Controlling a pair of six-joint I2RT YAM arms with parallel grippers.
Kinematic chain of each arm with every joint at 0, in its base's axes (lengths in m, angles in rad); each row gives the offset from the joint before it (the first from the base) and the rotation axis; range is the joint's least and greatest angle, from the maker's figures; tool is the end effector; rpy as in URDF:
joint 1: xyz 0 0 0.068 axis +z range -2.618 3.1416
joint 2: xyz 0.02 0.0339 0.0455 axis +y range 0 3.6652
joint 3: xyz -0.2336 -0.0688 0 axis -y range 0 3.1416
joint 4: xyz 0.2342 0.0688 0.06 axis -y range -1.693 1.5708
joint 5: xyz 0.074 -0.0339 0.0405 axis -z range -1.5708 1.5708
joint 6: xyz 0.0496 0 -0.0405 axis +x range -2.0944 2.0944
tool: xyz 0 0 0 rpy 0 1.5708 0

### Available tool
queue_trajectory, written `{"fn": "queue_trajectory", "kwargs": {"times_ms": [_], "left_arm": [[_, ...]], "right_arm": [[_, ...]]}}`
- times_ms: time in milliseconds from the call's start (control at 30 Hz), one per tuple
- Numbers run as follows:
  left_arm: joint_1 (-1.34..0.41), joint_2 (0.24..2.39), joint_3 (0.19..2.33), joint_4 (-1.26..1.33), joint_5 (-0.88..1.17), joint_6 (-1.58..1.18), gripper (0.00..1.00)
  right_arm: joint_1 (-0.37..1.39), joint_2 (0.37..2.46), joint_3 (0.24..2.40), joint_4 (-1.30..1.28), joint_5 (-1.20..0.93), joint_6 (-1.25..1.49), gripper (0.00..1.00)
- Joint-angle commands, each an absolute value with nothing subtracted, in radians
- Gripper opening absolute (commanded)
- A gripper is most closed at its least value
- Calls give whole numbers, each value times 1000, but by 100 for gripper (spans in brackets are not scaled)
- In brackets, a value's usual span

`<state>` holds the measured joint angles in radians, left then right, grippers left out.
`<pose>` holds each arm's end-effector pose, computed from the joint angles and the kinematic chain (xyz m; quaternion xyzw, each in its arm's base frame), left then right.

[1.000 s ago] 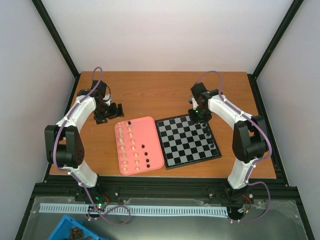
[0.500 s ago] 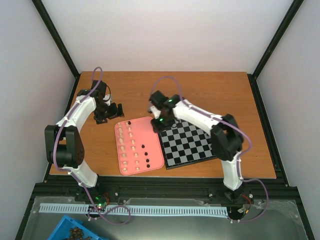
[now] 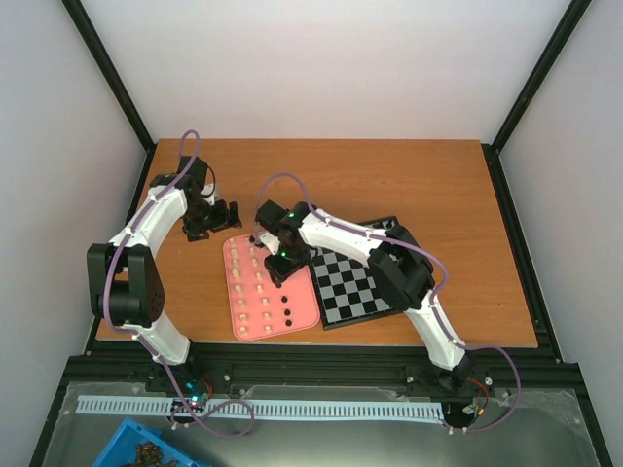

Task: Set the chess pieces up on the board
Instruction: Pick up the chess piece from the storage box.

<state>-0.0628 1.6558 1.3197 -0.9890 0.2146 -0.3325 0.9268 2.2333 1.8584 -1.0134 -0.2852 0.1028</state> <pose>0.3092 -0.0300 0.2069 -0.1197 0.9796 -0.1281 0.0986 0.2444 0.3488 0.1482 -0.4066 0.8981 0.1676 0.0088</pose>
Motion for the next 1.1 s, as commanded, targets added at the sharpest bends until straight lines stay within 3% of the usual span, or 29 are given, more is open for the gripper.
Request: {"fn": "queue_trajectory", "kwargs": {"times_ms": [0,400,833,1067], "left_arm": [[-68,1637,1345,-991,227,-336,100],[-69,1636,1338,-987,227,-336,100],[-67,1634,1333,-985,227,-336,100],[-69,1631,1332,-983,227,-336,100]], "right_arm": [[939,2281,1888,-1037,-315,85,43],[951,2328,1923,-1063,-308,81,35],[949,2327,1924,-1073,-276,92,3],[935,2267,1915,-1069,-221,113,3]]}}
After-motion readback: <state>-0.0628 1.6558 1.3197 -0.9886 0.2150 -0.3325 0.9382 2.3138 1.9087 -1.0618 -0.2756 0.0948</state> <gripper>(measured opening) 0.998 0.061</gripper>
